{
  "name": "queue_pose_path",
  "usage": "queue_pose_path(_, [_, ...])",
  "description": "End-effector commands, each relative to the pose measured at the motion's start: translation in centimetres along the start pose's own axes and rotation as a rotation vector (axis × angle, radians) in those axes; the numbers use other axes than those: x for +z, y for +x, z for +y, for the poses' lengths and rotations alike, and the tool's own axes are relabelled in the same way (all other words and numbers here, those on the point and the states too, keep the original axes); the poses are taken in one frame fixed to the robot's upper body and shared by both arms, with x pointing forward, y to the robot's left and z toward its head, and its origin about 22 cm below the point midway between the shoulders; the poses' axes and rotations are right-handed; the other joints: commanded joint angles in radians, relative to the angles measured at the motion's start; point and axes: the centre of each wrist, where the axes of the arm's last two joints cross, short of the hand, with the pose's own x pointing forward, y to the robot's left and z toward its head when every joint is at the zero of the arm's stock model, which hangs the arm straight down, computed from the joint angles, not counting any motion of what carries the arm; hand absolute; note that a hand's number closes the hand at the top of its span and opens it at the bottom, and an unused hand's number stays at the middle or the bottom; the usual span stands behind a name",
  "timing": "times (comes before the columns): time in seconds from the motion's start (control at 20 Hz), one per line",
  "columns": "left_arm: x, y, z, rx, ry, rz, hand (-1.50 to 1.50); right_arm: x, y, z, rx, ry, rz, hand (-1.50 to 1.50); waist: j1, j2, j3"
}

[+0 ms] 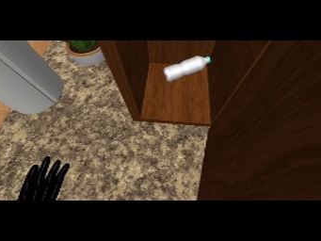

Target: Pick up the bottled water, place it into the cabinet and close the cabinet

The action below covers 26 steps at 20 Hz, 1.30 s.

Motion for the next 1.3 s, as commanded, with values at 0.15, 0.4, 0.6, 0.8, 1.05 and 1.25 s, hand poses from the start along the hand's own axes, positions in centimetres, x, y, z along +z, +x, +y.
queue_pose_path(0.15, [1.5, 2.7, 2.8, -0.004, -0.047, -0.021, -1.50, -2.7, 2.7, 0.9, 0.040, 0.134, 0.018, 1.50, 0.032, 0.018, -0.002])
queue_pose_path(0.4, [2.0, 3.9, 4.0, 0.006, -0.072, 0.000, -1.50, -4.3, 2.6, -0.1, 0.132, 0.276, -0.023, 1.50, 0.068, 0.023, -0.003])
queue_pose_path(0.6, [1.6, 5.1, 4.9, -0.001, -0.095, 0.002, -1.50, -5.2, 2.0, -0.4, 0.158, 0.340, 0.015, 1.50, 0.087, 0.022, -0.006])
queue_pose_path(0.8, [1.5, 4.9, 5.4, -0.009, -0.094, -0.005, -1.50, -6.4, 0.7, -0.7, 0.158, 0.345, 0.043, 1.50, 0.094, 0.033, -0.010])
queue_pose_path(1.05, [1.0, 5.9, 6.2, -0.024, -0.113, -0.006, -1.50, -7.7, -0.1, -0.7, 0.120, 0.308, 0.050, 1.50, 0.112, 0.040, -0.010])
queue_pose_path(1.25, [0.7, 6.3, 6.4, -0.011, -0.121, -0.024, -1.50, -8.7, -0.8, -0.9, 0.085, 0.265, 0.049, 1.50, 0.117, 0.045, -0.008])
